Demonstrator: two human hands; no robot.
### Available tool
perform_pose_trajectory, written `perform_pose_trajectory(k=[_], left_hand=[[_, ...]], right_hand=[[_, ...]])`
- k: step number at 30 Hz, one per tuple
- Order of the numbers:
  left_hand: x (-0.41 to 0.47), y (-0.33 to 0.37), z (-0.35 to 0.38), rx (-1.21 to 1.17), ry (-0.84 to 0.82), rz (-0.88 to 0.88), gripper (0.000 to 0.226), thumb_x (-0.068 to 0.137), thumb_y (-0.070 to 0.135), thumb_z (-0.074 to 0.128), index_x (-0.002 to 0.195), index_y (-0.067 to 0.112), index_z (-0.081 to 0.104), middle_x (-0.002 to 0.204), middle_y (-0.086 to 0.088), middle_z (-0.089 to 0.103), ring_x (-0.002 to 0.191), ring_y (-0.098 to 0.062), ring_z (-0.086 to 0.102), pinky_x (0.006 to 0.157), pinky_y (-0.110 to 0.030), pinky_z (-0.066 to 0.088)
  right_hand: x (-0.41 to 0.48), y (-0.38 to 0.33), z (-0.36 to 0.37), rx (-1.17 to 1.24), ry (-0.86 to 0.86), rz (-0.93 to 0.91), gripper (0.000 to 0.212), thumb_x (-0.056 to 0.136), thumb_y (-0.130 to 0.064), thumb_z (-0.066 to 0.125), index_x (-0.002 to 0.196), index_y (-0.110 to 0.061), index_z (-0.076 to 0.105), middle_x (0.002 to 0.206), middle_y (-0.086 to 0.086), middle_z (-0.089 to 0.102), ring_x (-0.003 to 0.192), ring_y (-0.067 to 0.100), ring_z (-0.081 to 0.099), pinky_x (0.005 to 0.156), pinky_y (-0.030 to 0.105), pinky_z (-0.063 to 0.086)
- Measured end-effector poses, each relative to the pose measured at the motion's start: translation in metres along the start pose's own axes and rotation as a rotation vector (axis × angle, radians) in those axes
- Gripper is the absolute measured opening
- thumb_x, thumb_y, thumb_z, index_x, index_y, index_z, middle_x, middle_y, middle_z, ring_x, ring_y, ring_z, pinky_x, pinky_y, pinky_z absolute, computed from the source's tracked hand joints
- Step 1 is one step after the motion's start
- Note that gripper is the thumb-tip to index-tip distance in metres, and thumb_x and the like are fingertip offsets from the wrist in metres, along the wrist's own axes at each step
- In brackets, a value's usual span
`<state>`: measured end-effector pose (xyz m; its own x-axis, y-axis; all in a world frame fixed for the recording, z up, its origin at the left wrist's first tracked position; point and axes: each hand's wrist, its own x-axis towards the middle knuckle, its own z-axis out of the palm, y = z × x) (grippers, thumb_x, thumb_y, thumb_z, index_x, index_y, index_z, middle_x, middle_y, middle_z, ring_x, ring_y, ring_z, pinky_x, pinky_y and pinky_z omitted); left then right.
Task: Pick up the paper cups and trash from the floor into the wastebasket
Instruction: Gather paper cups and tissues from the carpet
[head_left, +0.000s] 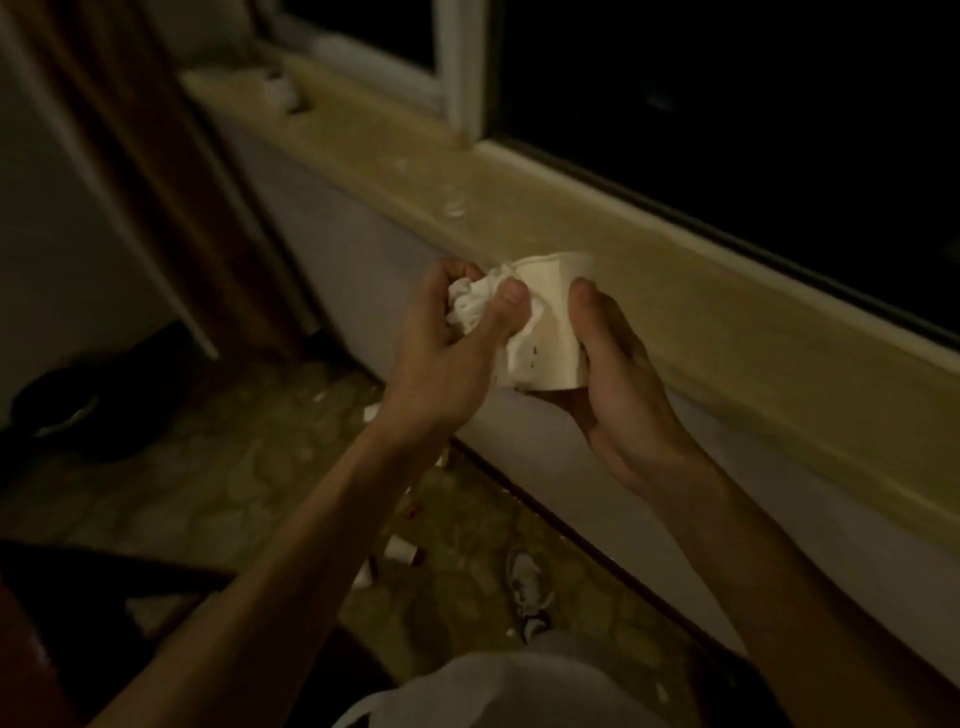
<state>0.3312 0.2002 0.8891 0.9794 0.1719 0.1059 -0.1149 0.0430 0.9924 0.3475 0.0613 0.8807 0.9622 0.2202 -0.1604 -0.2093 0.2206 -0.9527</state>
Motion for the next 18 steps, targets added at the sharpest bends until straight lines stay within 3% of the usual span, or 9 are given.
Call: perform_pose_trajectory(k=[4, 8, 11, 15, 18], left_hand=[[-0.024, 0.025, 0.074, -0.031, -0.302, 0.009, 0.030, 0.082, 0.043, 0.065, 0.095, 0.019, 0.052, 0.083, 0.007, 0.069, 0.077, -0.009, 0.069, 0.060, -0.025, 0.055], [-0.062, 0.027, 0.173, -0.050, -0.595, 0.055, 0.029, 0.080, 0.039, 0.064, 0.092, 0.016, 0.051, 0.074, 0.012, 0.066, 0.070, -0.003, 0.065, 0.056, -0.021, 0.053], [-0.100, 0.014, 0.245, -0.055, -0.788, 0.059, 0.019, 0.088, 0.028, 0.064, 0.090, 0.014, 0.051, 0.070, 0.017, 0.063, 0.066, 0.003, 0.060, 0.054, -0.016, 0.048], [-0.162, -0.026, 0.332, 0.009, -1.019, 0.030, 0.013, 0.092, 0.020, 0.065, 0.090, 0.018, 0.053, 0.071, 0.022, 0.062, 0.064, 0.007, 0.058, 0.055, -0.012, 0.046], [-0.218, -0.071, 0.398, 0.094, -1.149, -0.072, 0.013, 0.091, 0.023, 0.068, 0.094, 0.025, 0.056, 0.078, 0.020, 0.065, 0.072, 0.003, 0.062, 0.060, -0.016, 0.050]], right_hand=[[-0.075, -0.028, -0.067, 0.042, 0.218, -0.061, 0.049, 0.091, -0.044, 0.052, 0.132, -0.018, 0.052, 0.122, 0.006, 0.066, 0.110, 0.023, 0.066, 0.085, 0.049, 0.058], [-0.157, -0.037, -0.143, 0.111, 0.489, -0.155, 0.046, 0.089, -0.040, 0.054, 0.131, -0.021, 0.052, 0.119, 0.002, 0.068, 0.107, 0.020, 0.067, 0.086, 0.046, 0.058], [-0.220, -0.027, -0.196, 0.136, 0.673, -0.199, 0.056, 0.080, -0.049, 0.056, 0.130, -0.025, 0.055, 0.118, -0.002, 0.070, 0.107, 0.016, 0.067, 0.080, 0.036, 0.059], [-0.303, 0.008, -0.261, 0.114, 0.885, -0.162, 0.032, 0.091, -0.052, 0.054, 0.120, -0.042, 0.063, 0.116, -0.009, 0.071, 0.104, 0.008, 0.068, 0.073, 0.020, 0.056], [-0.363, 0.045, -0.312, 0.208, 1.047, -0.089, 0.033, 0.084, -0.056, 0.060, 0.114, -0.042, 0.066, 0.111, -0.013, 0.072, 0.097, 0.005, 0.070, 0.067, 0.016, 0.055]])
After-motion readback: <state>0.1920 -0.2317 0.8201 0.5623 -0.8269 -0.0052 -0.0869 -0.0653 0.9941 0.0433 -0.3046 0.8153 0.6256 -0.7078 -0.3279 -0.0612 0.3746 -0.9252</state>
